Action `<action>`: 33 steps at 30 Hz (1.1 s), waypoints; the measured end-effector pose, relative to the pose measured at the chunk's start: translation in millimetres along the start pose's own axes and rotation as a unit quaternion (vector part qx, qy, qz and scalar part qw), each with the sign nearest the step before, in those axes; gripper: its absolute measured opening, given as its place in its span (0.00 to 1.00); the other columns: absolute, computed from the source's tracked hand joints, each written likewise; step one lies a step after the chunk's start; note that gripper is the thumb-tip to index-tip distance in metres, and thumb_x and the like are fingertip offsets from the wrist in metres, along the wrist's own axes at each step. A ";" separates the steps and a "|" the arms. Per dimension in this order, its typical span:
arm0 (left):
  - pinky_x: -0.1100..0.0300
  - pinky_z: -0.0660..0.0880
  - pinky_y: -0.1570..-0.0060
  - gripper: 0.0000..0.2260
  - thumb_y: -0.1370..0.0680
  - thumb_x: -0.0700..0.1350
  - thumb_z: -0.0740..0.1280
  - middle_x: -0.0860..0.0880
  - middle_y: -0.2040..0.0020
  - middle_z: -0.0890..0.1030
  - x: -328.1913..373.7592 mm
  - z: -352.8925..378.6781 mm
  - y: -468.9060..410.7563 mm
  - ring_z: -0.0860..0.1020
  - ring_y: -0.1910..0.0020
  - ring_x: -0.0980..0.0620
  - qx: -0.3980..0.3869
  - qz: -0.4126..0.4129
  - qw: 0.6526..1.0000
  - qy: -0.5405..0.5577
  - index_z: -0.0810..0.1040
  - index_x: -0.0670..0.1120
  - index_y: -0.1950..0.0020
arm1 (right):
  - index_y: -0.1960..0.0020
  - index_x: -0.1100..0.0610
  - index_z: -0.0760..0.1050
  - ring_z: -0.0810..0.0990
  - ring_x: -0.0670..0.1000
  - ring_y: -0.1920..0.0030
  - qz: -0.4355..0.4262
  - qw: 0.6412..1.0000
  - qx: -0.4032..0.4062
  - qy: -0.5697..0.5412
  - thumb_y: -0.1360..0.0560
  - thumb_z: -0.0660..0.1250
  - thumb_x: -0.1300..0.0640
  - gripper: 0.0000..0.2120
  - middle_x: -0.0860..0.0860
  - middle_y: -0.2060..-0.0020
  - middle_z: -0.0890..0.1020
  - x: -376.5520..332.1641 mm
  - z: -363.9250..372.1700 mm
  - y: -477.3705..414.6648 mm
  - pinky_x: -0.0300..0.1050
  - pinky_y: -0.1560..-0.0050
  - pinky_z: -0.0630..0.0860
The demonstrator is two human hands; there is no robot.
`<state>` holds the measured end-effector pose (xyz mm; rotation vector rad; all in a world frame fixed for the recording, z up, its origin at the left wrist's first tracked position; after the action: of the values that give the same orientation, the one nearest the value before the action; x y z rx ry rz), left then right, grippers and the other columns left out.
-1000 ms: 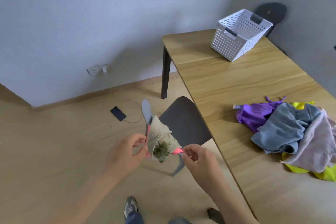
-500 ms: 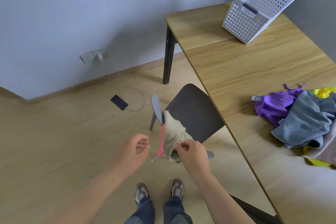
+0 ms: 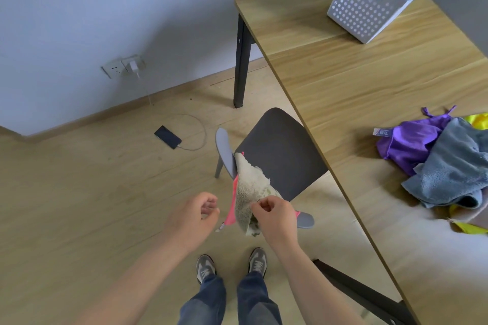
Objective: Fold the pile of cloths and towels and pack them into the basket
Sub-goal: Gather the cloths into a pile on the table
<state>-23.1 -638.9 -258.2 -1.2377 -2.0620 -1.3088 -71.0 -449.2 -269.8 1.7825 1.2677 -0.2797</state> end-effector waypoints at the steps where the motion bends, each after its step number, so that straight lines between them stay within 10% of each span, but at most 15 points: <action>1: 0.53 0.76 0.47 0.07 0.24 0.42 0.66 0.58 0.53 0.78 0.9 2.7 -4.3 0.77 0.53 0.60 0.000 -0.002 1.000 0.003 0.74 0.53 0.49 | 0.64 0.58 0.77 0.73 0.46 0.73 -0.004 1.000 0.003 -0.004 0.28 0.68 0.56 0.08 0.50 0.73 0.79 0.5 -4.9 0.6 0.44 0.70 0.72; 11: 0.53 0.72 0.41 0.20 0.23 0.48 0.67 0.47 0.39 0.75 26.8 43.9 -37.8 0.74 0.40 0.49 -0.026 -0.047 0.999 -0.001 0.70 0.41 0.34 | 0.64 0.56 0.75 0.76 0.44 0.70 -0.061 0.996 0.060 -0.020 0.28 0.69 0.58 0.07 0.48 0.71 0.78 2.9 -77.2 12.3 0.35 0.72 0.72; 20: 0.57 0.61 0.70 0.13 0.25 0.46 0.69 0.52 0.70 0.69 21.1 53.2 -40.7 0.67 0.69 0.51 0.081 -0.068 0.994 0.009 0.68 0.48 0.66 | 0.64 0.56 0.74 0.76 0.40 0.69 -0.096 0.993 0.061 -0.038 0.28 0.69 0.60 0.07 0.47 0.72 0.77 5.8 -103.6 19.6 0.33 0.72 0.71; 33: 0.63 0.63 0.70 0.04 0.24 0.42 0.67 0.54 0.67 0.76 86.9 41.5 -0.3 0.71 0.69 0.57 0.152 0.068 0.986 0.023 0.76 0.45 0.58 | 0.67 0.59 0.72 0.69 0.42 0.75 -0.147 0.981 0.077 -0.102 0.30 0.69 0.62 0.09 0.49 0.75 0.75 -12.4 -148.0 30.5 0.32 0.74 0.65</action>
<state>-64.2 -562.4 -216.5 -1.1754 -2.0139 -0.9121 -95.2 -345.6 -161.8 1.6401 1.3878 -0.7265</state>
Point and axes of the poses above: each hand's wrist, its own y-axis away from the middle knuckle, its own z-axis out of the palm, x = y × z, the point moved 7 cm from there along -y, towards the middle knuckle
